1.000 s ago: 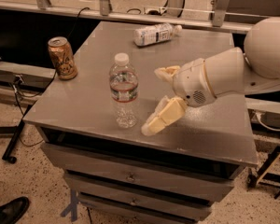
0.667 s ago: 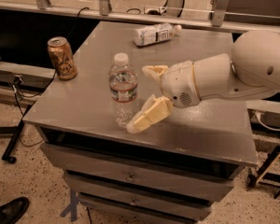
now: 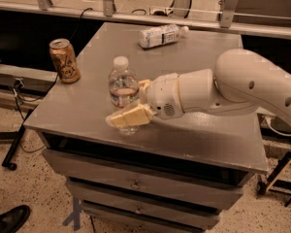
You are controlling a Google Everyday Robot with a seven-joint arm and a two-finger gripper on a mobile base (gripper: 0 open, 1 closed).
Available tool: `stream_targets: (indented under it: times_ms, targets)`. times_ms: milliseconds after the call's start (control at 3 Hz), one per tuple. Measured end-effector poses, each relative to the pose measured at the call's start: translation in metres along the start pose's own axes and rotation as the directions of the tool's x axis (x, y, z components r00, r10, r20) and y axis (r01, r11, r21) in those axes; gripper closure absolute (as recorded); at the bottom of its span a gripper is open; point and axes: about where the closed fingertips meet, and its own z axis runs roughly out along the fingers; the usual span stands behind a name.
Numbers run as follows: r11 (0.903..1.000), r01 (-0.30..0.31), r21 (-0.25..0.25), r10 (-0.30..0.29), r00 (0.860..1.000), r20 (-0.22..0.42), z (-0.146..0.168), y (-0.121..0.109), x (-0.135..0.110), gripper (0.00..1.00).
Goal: Knock water bottle over
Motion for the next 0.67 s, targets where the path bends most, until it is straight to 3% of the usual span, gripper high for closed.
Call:
stream_targets:
  times_ms: [333, 667]
  targets:
    - [0.9998, -0.004, 0.021, 0.004, 1.000, -0.012, -0.001, -0.009, -0.004, 0.63]
    - [0.9968, 0.059, 0.055, -0.052, 0.993, -0.110, -0.020, -0.023, -0.034, 0.86]
